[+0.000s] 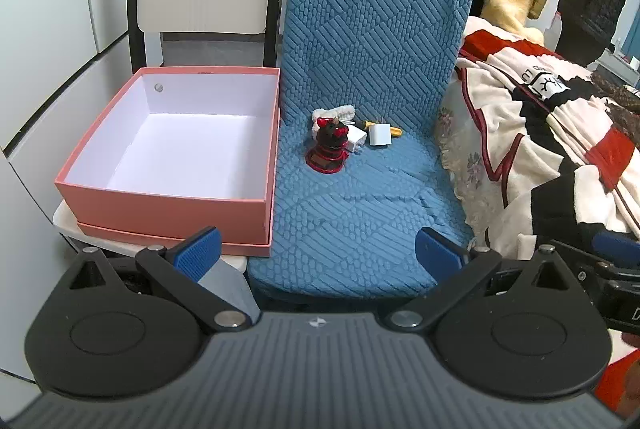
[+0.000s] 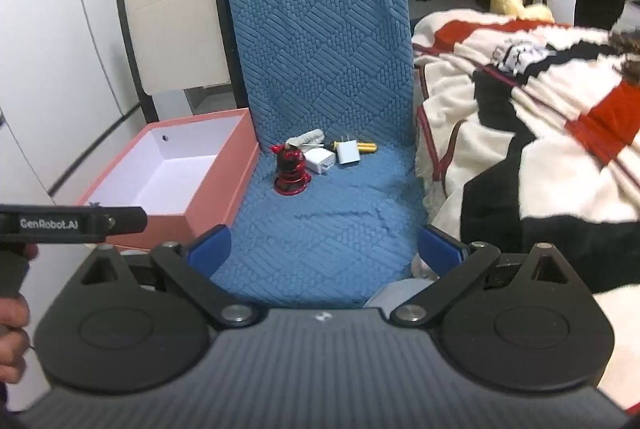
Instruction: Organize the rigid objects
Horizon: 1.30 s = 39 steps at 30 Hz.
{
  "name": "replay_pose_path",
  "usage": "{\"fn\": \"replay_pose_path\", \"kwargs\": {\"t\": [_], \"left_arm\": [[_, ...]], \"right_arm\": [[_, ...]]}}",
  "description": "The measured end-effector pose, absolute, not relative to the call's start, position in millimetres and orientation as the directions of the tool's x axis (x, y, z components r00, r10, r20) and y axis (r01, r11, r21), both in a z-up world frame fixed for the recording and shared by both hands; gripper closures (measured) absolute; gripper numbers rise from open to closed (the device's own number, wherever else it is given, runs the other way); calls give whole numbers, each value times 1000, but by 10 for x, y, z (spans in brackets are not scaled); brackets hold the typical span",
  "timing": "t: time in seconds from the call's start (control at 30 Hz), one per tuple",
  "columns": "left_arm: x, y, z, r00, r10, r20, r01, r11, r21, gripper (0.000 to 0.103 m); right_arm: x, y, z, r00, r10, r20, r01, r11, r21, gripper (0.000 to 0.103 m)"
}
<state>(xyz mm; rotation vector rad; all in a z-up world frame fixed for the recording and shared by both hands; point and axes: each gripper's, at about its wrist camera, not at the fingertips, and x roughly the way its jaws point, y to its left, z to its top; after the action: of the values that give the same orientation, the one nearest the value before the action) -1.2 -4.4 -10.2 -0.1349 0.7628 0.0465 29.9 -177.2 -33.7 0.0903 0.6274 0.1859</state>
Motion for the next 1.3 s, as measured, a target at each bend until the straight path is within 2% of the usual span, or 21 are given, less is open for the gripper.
{"fn": "replay_pose_path", "kwargs": {"t": [0.33, 1.3], "left_arm": [[-52, -25, -58, 735, -19, -678, -76, 991, -110, 0], [-198, 68, -66, 745, -53, -665, -63, 987, -150, 0]], "right_arm": [[252, -1696, -296, 807, 189, -560, -162, 982, 98, 2], [143, -1647, -345, 821, 190, -538, -138, 981, 137, 2]]}}
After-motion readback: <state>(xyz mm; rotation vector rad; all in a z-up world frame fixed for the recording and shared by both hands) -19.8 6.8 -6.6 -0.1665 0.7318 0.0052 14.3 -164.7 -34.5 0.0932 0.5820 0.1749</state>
